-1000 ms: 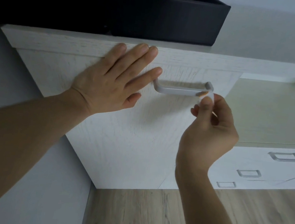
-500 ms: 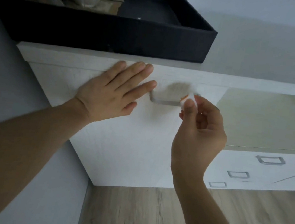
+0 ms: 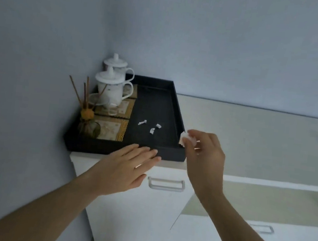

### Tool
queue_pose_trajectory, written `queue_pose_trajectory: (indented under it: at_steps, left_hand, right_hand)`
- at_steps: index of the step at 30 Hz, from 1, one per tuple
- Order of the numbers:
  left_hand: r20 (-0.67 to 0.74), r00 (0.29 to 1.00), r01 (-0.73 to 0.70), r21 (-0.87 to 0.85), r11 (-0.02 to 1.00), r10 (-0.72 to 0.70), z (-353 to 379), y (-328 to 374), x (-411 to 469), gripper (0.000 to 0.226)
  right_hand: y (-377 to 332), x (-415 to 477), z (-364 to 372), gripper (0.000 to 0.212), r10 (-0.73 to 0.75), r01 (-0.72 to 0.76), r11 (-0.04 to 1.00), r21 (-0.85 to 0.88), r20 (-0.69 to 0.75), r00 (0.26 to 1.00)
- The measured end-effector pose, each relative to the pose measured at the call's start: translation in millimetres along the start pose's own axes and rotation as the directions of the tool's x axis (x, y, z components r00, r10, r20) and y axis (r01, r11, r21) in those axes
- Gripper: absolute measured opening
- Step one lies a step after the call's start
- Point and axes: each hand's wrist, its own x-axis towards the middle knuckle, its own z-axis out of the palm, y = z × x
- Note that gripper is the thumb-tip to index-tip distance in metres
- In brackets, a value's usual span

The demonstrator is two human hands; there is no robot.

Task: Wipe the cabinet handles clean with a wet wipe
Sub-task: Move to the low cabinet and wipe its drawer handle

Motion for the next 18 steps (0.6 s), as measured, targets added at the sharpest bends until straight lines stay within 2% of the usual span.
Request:
queue_pose_trajectory:
  at_steps: [5,7,11,18]
  left_hand:
    - [0.02,0.989,0.147,0.0,0.989,-0.147,-71,-32,39,0.039]
    - [0.095,0.965,0.246,0.002,0.969,-0.245,-104,-40,49,0.046]
    - [0.253,0.892,0.369,0.07,0.927,-0.374,-156,-62,66,0.054]
    - [0.224,0.853,0.454,0.128,0.882,-0.472,-208,-77,80,0.05]
  right_hand:
    - [-44,59,-46,0.025,0.081,-0.046,0.988,-0.144,0.242,0.967]
    - [-61,74,-62,0.025,0.081,-0.038,0.988,-0.15,0.296,0.952]
    - [-92,93,-82,0.024,0.016,0.047,0.979,-0.199,0.307,0.951]
    - [-126,115,-102,0.024,-0.091,0.166,0.963,-0.211,0.326,0.941]
